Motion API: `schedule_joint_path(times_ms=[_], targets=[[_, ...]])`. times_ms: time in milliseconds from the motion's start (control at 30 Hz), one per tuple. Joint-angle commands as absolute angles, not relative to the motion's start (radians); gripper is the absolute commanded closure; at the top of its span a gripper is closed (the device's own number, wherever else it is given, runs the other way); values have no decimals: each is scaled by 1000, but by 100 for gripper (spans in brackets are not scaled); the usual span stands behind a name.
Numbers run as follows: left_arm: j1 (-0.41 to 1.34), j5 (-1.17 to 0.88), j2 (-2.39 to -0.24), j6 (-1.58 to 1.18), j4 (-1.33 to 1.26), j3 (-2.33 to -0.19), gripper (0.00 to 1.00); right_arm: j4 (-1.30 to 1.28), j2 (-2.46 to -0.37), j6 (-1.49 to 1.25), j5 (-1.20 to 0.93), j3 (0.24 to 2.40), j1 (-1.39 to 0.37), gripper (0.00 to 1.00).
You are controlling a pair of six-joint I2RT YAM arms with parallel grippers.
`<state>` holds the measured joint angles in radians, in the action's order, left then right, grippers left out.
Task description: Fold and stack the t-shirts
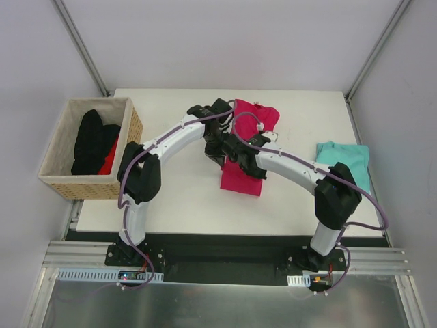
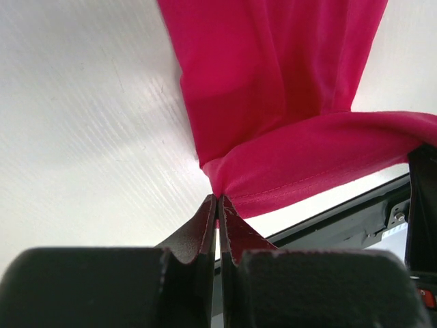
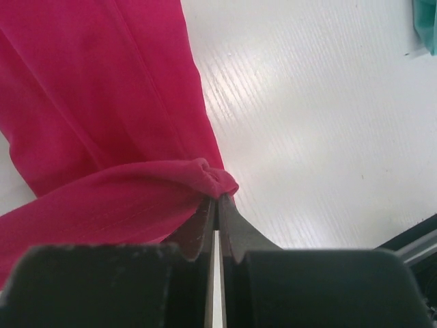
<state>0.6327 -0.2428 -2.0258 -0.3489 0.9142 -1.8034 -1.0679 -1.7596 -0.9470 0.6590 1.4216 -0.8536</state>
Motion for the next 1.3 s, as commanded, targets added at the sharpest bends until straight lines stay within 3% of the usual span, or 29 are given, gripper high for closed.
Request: schedule_joint_path(times_ms=[0, 867, 1267], targets=[[608, -241, -2049, -322, 954, -1877, 100, -1086, -1766, -870, 689, 1459, -801, 99], [520, -258, -2109, -291, 973, -2005, 100, -1034, -1813, -664, 759, 1612, -672, 99], [511, -284, -2207, -291, 974, -2082, 100, -974, -1822, -624, 738, 1565, -632, 99]])
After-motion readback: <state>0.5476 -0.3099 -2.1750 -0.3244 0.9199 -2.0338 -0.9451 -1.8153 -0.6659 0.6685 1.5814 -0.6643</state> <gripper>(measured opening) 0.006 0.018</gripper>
